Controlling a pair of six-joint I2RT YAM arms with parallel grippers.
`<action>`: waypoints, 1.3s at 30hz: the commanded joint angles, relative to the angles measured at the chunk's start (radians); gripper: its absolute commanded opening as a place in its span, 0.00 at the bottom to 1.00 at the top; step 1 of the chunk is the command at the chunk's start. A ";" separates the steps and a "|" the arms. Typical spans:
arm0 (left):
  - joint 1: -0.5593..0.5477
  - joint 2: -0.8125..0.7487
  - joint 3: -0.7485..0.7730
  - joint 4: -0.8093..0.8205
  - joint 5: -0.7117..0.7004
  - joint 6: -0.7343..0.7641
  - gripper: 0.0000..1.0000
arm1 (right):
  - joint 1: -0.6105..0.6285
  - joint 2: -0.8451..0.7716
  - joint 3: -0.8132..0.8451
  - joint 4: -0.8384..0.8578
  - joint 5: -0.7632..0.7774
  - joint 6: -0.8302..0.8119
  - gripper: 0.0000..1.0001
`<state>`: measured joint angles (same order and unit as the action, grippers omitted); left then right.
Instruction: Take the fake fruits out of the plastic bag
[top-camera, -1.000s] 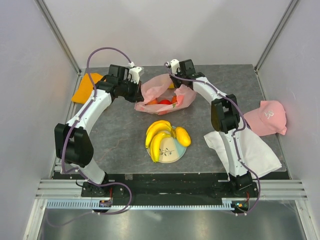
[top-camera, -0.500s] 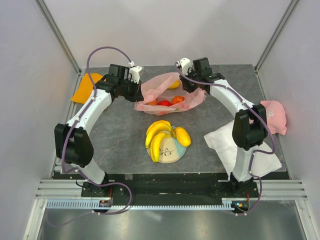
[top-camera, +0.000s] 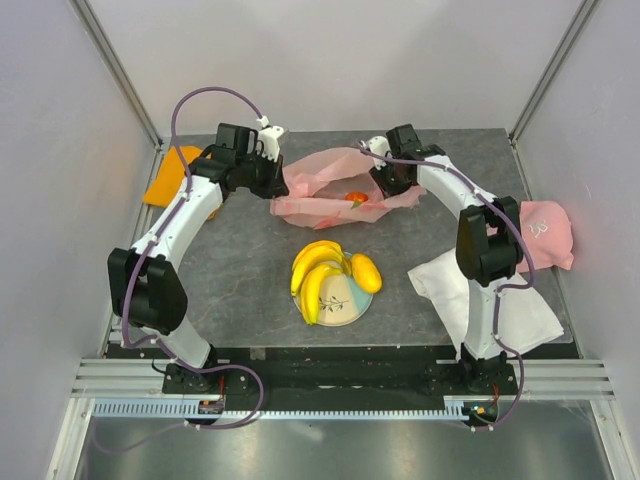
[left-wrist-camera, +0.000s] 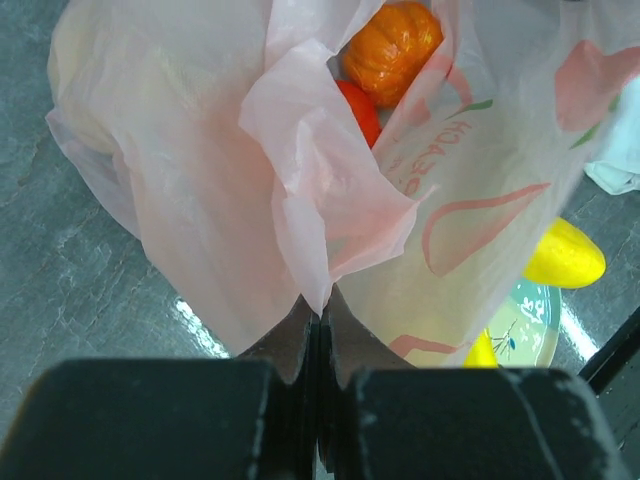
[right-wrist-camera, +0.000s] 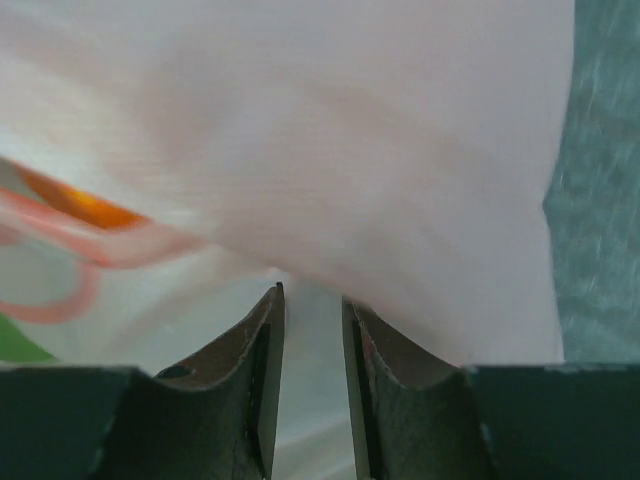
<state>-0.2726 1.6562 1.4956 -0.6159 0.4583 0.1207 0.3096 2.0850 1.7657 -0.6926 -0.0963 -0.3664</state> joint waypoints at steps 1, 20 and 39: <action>-0.011 -0.035 0.055 0.042 0.045 0.019 0.02 | -0.116 -0.084 -0.125 -0.094 0.144 0.014 0.36; -0.089 0.108 0.192 0.053 0.059 -0.010 0.02 | 0.011 -0.194 -0.092 0.016 -0.241 -0.204 0.41; -0.099 0.145 0.213 0.028 0.060 0.023 0.02 | 0.017 0.125 0.173 0.157 -0.010 -0.215 0.61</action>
<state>-0.3717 1.7775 1.6588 -0.5961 0.5030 0.1207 0.3264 2.1605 1.8496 -0.5823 -0.1646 -0.5659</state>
